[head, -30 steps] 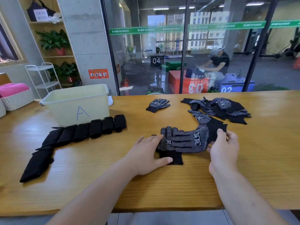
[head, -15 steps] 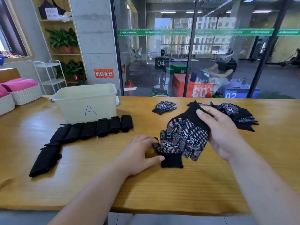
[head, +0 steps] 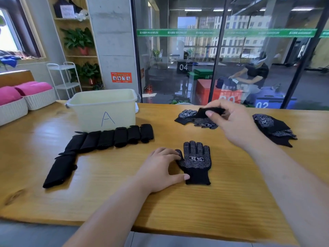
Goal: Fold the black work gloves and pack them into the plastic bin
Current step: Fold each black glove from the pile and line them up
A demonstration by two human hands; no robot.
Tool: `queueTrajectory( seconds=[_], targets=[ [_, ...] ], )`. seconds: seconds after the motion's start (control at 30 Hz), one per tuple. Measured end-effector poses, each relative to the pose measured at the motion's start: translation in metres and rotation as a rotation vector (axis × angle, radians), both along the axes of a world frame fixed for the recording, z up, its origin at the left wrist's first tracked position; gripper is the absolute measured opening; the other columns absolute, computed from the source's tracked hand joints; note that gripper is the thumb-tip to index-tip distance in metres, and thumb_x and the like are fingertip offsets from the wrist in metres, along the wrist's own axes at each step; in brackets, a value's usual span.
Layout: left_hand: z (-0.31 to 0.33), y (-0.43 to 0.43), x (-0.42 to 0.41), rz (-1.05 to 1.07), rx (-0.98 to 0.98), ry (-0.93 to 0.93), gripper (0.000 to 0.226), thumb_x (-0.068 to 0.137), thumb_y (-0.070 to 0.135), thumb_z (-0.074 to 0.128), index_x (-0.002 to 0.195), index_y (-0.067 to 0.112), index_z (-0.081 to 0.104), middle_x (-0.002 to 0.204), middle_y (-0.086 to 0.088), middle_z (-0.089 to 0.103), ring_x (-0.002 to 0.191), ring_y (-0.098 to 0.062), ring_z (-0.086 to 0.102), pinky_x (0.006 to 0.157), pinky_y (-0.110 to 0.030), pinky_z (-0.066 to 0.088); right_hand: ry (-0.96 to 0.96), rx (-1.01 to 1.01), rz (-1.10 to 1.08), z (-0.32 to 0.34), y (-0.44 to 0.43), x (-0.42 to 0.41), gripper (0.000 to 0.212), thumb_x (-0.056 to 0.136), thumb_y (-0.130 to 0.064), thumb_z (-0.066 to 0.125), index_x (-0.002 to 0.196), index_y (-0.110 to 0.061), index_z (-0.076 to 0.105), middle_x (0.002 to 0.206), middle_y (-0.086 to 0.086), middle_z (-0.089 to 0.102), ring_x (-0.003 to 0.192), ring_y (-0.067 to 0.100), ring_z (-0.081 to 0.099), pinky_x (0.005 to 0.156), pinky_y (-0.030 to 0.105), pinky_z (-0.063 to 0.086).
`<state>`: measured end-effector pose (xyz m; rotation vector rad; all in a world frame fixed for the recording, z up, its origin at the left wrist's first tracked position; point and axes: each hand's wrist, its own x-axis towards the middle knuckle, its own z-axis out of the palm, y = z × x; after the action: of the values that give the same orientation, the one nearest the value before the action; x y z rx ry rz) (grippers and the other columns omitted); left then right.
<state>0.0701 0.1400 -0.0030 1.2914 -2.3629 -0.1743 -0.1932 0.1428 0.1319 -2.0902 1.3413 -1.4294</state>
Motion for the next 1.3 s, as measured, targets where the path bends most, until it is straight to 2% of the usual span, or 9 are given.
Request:
queueTrajectory(
  seconds=[0.1, 0.17, 0.23, 0.37, 0.53, 0.7, 0.9, 1.1, 1.3],
  targets=[
    [0.000, 0.000, -0.001, 0.005, -0.016, -0.017, 0.089, 0.080, 0.094, 0.053, 0.143, 0.033, 0.064, 0.148, 0.024, 0.055, 0.146, -0.005, 0.036, 0.123, -0.039, 0.033, 0.319, 0.023, 0.004, -0.039, 0.006, 0.003, 0.017, 0.097, -0.023, 0.077, 0.108, -0.036, 0.076, 0.104, -0.023, 0.075, 0.099, -0.001, 0.067, 0.092, 0.033, 0.053],
    [0.002, 0.001, -0.002, 0.009, -0.014, -0.026, 0.089, 0.081, 0.093, 0.053, 0.146, 0.033, 0.063, 0.150, 0.023, 0.055, 0.147, -0.005, 0.035, 0.124, -0.039, 0.033, 0.546, 0.120, -0.012, -0.071, 0.012, 0.006, 0.015, 0.097, -0.032, 0.075, 0.109, -0.041, 0.073, 0.107, -0.026, 0.073, 0.099, 0.003, 0.066, 0.092, 0.036, 0.053],
    [0.003, 0.002, -0.002, 0.014, -0.011, -0.032, 0.090, 0.081, 0.094, 0.052, 0.147, 0.033, 0.061, 0.151, 0.023, 0.054, 0.148, -0.005, 0.033, 0.125, -0.038, 0.031, 0.641, 0.160, -0.035, -0.097, 0.019, 0.007, 0.014, 0.099, -0.038, 0.071, 0.112, -0.044, 0.072, 0.113, -0.028, 0.070, 0.104, 0.003, 0.065, 0.091, 0.037, 0.054],
    [0.003, 0.003, -0.003, 0.029, -0.038, -0.036, 0.090, 0.081, 0.093, 0.053, 0.146, 0.031, 0.062, 0.149, 0.021, 0.053, 0.146, -0.005, 0.032, 0.124, -0.037, 0.031, 0.624, 0.040, -0.097, -0.114, 0.024, 0.008, 0.017, 0.100, -0.035, 0.069, 0.115, -0.038, 0.076, 0.118, -0.027, 0.070, 0.109, 0.001, 0.065, 0.088, 0.032, 0.056],
    [0.003, 0.005, -0.004, 0.059, -0.071, -0.047, 0.094, 0.079, 0.094, 0.054, 0.145, 0.028, 0.064, 0.145, 0.019, 0.054, 0.142, -0.007, 0.034, 0.122, -0.035, 0.035, 0.473, -0.056, -0.121, -0.109, 0.030, 0.013, 0.017, 0.100, -0.030, 0.071, 0.115, -0.035, 0.078, 0.113, -0.024, 0.074, 0.101, -0.001, 0.069, 0.085, 0.029, 0.058],
    [0.006, 0.007, -0.004, 0.083, -0.052, -0.072, 0.098, 0.080, 0.095, 0.053, 0.150, 0.028, 0.058, 0.147, 0.017, 0.055, 0.144, -0.009, 0.034, 0.122, -0.038, 0.035, 0.519, 0.020, -0.069, -0.124, 0.042, 0.015, 0.020, 0.099, -0.029, 0.073, 0.118, -0.034, 0.079, 0.117, -0.024, 0.075, 0.107, -0.002, 0.069, 0.092, 0.025, 0.056],
    [0.006, 0.008, -0.005, 0.104, -0.041, -0.083, 0.104, 0.079, 0.096, 0.051, 0.157, 0.027, 0.048, 0.149, 0.014, 0.055, 0.147, -0.011, 0.034, 0.123, -0.040, 0.034, 0.497, 0.070, -0.079, -0.128, 0.053, 0.013, 0.023, 0.100, -0.028, 0.072, 0.122, -0.032, 0.078, 0.123, -0.022, 0.073, 0.113, -0.002, 0.066, 0.093, 0.005, 0.041],
    [0.007, 0.008, -0.005, 0.108, -0.034, -0.088, 0.106, 0.079, 0.096, 0.051, 0.160, 0.028, 0.044, 0.152, 0.014, 0.054, 0.148, -0.012, 0.033, 0.123, -0.040, 0.034, 0.489, 0.070, -0.065, -0.131, 0.056, 0.012, 0.023, 0.100, -0.028, 0.072, 0.122, -0.034, 0.078, 0.128, -0.021, 0.072, 0.118, -0.002, 0.066, 0.101, 0.019, 0.051],
    [0.005, 0.007, -0.005, 0.106, -0.042, -0.084, 0.106, 0.079, 0.097, 0.051, 0.159, 0.029, 0.044, 0.151, 0.015, 0.055, 0.147, -0.011, 0.034, 0.123, -0.039, 0.034, 0.493, 0.082, -0.067, -0.131, 0.058, 0.013, 0.025, 0.101, -0.034, 0.069, 0.125, -0.036, 0.077, 0.135, -0.022, 0.068, 0.127, -0.004, 0.060, 0.107, 0.016, 0.044]
  ],
)
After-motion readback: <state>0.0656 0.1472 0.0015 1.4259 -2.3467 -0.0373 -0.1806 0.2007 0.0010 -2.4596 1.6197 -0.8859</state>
